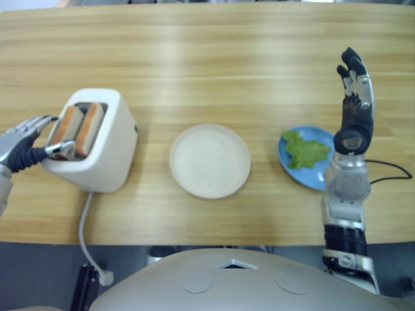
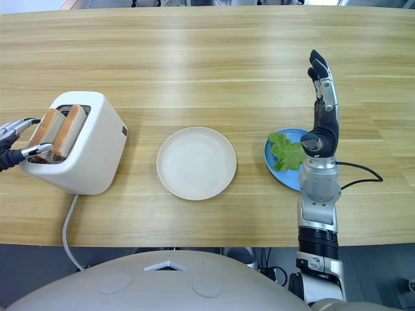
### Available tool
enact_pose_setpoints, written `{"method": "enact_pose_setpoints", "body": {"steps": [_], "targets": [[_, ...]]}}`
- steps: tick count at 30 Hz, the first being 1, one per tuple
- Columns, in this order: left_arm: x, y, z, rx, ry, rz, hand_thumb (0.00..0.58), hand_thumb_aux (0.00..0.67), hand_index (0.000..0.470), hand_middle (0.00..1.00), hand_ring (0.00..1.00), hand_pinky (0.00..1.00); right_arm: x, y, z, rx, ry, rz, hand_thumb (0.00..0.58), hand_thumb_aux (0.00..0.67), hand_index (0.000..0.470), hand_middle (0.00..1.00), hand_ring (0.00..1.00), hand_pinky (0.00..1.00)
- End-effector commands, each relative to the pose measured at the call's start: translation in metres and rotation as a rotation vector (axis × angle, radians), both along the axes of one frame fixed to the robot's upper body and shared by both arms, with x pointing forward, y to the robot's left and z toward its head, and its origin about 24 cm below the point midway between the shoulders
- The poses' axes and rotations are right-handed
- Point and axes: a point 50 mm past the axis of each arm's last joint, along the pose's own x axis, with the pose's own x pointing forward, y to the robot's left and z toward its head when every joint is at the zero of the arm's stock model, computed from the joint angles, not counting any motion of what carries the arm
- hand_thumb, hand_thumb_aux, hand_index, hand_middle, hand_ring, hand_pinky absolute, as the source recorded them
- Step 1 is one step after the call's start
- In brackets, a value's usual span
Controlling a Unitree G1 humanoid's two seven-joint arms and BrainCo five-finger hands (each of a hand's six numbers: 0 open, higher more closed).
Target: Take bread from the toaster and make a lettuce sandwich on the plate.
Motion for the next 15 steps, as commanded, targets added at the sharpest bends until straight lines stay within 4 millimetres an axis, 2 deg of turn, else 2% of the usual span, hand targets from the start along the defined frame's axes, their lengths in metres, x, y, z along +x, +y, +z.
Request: {"method": "enact_pose_setpoints", "body": {"steps": [1,2,3,4,5,6,7,15], "targets": [[-0.001,-0.009,-0.005,0.011,0.048,-0.034,0.000,0.000,0.000,0.00,0.00,0.00,-0.002,-0.005,0.001,0.005,0.003,-0.013,0.000,0.000,0.000,0.00,0.00,0.00],[-0.002,-0.010,-0.007,0.012,0.058,-0.036,0.000,0.000,0.000,0.00,0.00,0.00,-0.002,-0.005,0.001,0.005,0.003,-0.013,0.000,0.000,0.000,0.00,0.00,0.00],[-0.002,-0.011,-0.008,0.012,0.070,-0.039,0.027,0.016,0.011,0.00,0.00,0.00,-0.002,-0.005,0.001,0.005,0.004,-0.013,0.000,0.000,0.000,0.00,0.00,0.00],[-0.003,-0.012,-0.010,0.011,0.081,-0.042,0.223,0.145,0.099,0.00,0.00,0.00,-0.002,-0.005,0.001,0.005,0.004,-0.013,0.000,0.000,0.000,0.00,0.00,0.00],[-0.003,-0.012,-0.012,0.014,0.093,-0.045,0.449,0.352,0.242,0.00,0.00,0.00,-0.002,-0.005,0.001,0.005,0.004,-0.013,0.000,0.000,0.000,0.00,0.00,0.00],[-0.004,-0.012,-0.014,0.016,0.106,-0.047,0.449,0.352,0.242,0.00,0.00,0.00,-0.002,-0.005,0.001,0.005,0.004,-0.014,0.000,0.000,0.000,0.00,0.00,0.00],[-0.004,-0.013,-0.016,0.016,0.120,-0.050,0.580,0.670,0.460,0.00,0.00,0.00,-0.002,-0.006,0.001,0.005,0.005,-0.015,0.000,0.000,0.000,0.00,0.00,0.00],[-0.003,-0.013,-0.026,-0.002,0.165,-0.055,0.580,0.670,0.460,0.00,0.00,0.00,-0.003,-0.007,0.001,0.007,0.009,-0.018,0.000,0.000,0.000,0.00,0.00,0.00]]}}
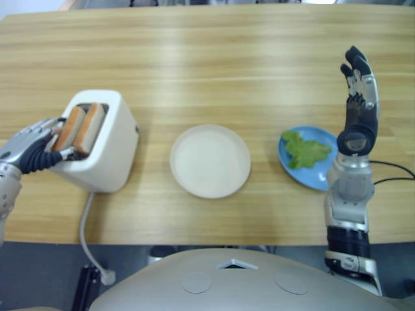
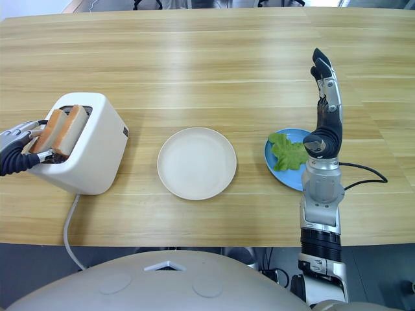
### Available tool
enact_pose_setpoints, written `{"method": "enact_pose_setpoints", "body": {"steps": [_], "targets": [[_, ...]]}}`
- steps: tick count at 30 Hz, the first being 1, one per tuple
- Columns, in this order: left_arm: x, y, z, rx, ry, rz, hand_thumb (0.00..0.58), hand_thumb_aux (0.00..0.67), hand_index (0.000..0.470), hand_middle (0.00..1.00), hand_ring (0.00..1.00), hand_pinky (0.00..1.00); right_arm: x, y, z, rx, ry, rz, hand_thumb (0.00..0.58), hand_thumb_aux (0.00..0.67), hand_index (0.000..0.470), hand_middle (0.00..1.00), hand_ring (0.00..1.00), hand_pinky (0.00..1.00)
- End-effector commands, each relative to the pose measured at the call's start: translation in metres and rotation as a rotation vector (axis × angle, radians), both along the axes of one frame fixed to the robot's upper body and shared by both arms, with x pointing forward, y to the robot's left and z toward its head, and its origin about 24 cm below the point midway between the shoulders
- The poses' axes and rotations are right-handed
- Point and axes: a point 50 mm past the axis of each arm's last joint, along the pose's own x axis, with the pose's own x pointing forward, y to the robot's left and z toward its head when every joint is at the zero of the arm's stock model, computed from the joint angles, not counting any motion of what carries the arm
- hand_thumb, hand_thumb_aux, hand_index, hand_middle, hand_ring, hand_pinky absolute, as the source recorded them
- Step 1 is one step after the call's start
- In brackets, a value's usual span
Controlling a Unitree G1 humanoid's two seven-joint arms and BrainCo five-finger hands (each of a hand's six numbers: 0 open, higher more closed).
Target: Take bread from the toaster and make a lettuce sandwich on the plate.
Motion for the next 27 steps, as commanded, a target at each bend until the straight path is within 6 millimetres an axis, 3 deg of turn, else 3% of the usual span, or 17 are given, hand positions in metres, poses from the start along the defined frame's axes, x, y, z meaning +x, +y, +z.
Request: {"method": "enact_pose_setpoints", "body": {"steps": [1,8,9,16,27], "targets": [[-0.003,0.001,-0.022,-0.021,0.116,0.007,0.580,0.670,0.460,0.00,0.00,0.00,-0.001,-0.004,0.001,0.006,0.003,-0.010,0.000,0.000,0.000,0.00,0.00,0.00],[0.013,0.004,-0.016,-0.123,-0.006,0.044,0.580,0.670,0.460,0.00,0.00,0.00,0.000,-0.003,0.001,0.005,0.002,-0.008,0.000,0.000,0.000,0.00,0.00,0.00],[0.019,0.003,-0.009,-0.159,-0.075,0.055,0.580,0.670,0.460,1.00,1.00,1.00,0.000,-0.003,0.000,0.005,0.003,-0.008,0.000,0.000,0.000,0.00,0.00,0.00],[0.037,-0.011,0.018,-0.345,-0.346,0.052,0.580,0.670,0.460,1.00,1.00,1.00,0.000,-0.003,-0.001,0.005,0.004,-0.008,0.000,0.000,0.000,0.00,0.00,0.00],[0.048,-0.006,0.038,-0.355,-0.547,0.085,0.580,0.670,0.460,1.00,1.00,1.00,-0.001,-0.003,-0.002,0.009,0.005,-0.015,0.000,0.000,0.000,0.00,0.00,0.00]]}}
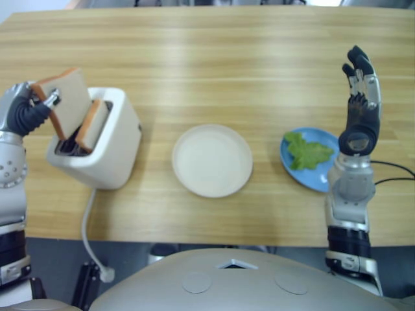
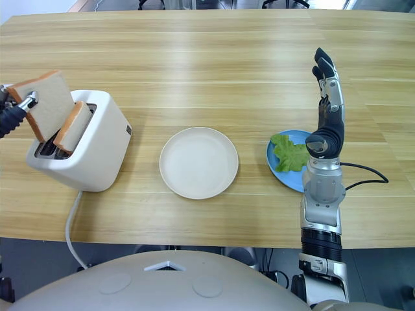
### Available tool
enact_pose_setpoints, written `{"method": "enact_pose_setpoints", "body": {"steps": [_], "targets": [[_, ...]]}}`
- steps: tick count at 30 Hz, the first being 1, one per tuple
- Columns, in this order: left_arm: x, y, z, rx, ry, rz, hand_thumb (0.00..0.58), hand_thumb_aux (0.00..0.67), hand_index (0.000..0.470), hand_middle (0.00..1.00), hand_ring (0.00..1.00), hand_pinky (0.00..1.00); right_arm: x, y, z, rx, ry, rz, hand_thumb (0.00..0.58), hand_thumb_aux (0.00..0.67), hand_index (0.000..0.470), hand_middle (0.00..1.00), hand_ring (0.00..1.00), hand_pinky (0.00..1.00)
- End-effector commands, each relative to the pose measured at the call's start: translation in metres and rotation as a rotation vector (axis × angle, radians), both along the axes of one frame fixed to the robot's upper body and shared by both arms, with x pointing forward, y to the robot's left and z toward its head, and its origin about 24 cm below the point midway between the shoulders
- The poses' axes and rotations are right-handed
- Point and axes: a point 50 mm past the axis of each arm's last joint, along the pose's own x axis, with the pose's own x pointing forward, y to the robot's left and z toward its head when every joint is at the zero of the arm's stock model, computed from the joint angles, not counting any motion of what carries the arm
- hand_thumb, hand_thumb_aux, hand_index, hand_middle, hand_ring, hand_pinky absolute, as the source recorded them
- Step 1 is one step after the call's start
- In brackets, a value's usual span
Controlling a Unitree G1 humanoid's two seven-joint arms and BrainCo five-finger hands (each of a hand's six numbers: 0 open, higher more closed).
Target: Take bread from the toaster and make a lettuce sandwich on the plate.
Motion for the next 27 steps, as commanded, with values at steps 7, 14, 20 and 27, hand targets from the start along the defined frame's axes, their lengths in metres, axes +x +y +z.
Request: {"method": "enact_pose_setpoints", "body": {"steps": [7,14,20,27], "targets": [[0.010,-0.005,0.029,0.041,-0.202,0.012,0.580,0.670,0.460,1.00,1.00,1.00,0.001,-0.001,-0.001,0.008,0.003,-0.009,0.000,0.000,0.000,0.00,0.00,0.00],[0.029,-0.055,0.061,0.240,-0.376,-0.159,0.580,0.670,0.460,1.00,1.00,1.00,0.007,0.003,-0.001,0.014,-0.002,0.006,0.000,0.000,0.000,0.00,0.00,0.00],[0.049,-0.128,0.040,0.439,-0.391,-0.449,0.580,0.670,0.460,1.00,1.00,1.00,0.014,-0.003,0.002,0.029,-0.017,-0.006,0.000,0.000,0.000,0.00,0.00,0.00],[0.047,-0.202,-0.028,0.614,-0.375,-0.786,0.580,0.670,0.460,1.00,1.00,1.00,0.020,-0.015,0.002,0.052,-0.021,-0.047,0.000,0.000,0.000,0.00,0.00,0.00]]}}
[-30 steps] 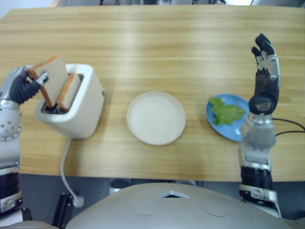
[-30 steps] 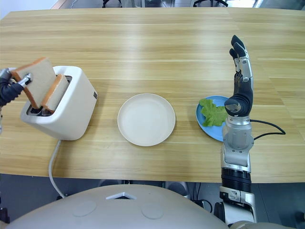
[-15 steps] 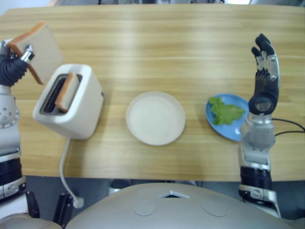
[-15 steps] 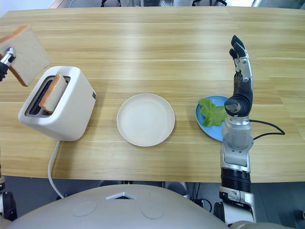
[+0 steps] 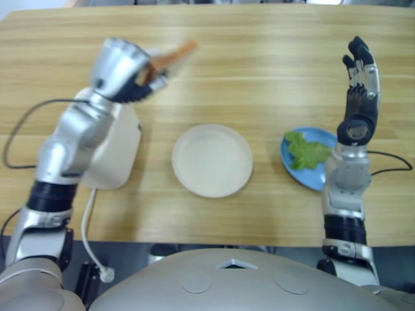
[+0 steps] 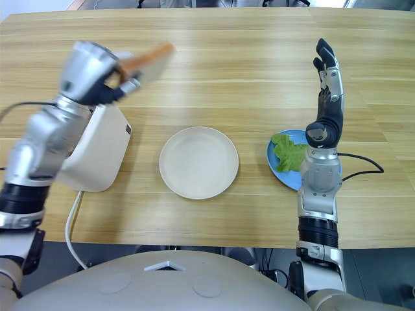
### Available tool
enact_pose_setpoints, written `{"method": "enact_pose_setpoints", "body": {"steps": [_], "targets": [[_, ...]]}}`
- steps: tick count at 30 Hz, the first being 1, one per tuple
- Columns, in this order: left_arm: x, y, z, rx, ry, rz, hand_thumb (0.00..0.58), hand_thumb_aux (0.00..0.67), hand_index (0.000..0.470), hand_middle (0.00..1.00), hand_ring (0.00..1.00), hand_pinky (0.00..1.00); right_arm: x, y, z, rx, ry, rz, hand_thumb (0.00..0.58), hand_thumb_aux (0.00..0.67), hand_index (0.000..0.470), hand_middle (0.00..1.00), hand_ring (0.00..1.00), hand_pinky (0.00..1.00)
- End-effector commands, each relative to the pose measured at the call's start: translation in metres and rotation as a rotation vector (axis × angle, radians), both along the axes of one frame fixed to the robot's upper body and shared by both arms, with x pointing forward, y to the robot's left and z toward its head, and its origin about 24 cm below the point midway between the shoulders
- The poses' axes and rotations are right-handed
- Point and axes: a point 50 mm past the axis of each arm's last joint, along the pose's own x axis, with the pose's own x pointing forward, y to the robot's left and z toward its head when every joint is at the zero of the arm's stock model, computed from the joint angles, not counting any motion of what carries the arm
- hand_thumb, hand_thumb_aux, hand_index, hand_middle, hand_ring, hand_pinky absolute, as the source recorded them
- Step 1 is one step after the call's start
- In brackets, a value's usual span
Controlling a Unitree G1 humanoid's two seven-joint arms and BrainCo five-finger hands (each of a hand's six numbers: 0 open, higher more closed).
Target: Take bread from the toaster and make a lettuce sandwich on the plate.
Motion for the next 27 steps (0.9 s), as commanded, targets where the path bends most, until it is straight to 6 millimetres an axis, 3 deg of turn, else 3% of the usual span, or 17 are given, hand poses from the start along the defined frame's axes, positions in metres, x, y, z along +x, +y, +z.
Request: {"method": "enact_pose_setpoints", "body": {"steps": [1,8,27], "targets": [[-0.004,-0.029,-0.038,0.142,-0.006,-0.124,0.580,0.670,0.460,1.00,1.00,1.00,0.001,-0.011,0.000,0.024,-0.003,-0.034,0.000,0.000,0.000,0.00,0.00,0.00],[-0.025,-0.052,-0.094,0.279,-0.030,-0.297,0.580,0.670,0.460,1.00,1.00,1.00,0.001,-0.009,0.000,0.021,-0.004,-0.020,0.000,0.000,0.000,0.00,0.00,0.00],[-0.040,-0.044,-0.169,0.517,-0.093,-0.381,0.580,0.670,0.460,0.98,0.98,0.98,-0.005,-0.008,0.002,-0.003,0.003,-0.002,0.000,0.000,0.000,0.00,0.00,0.00]]}}
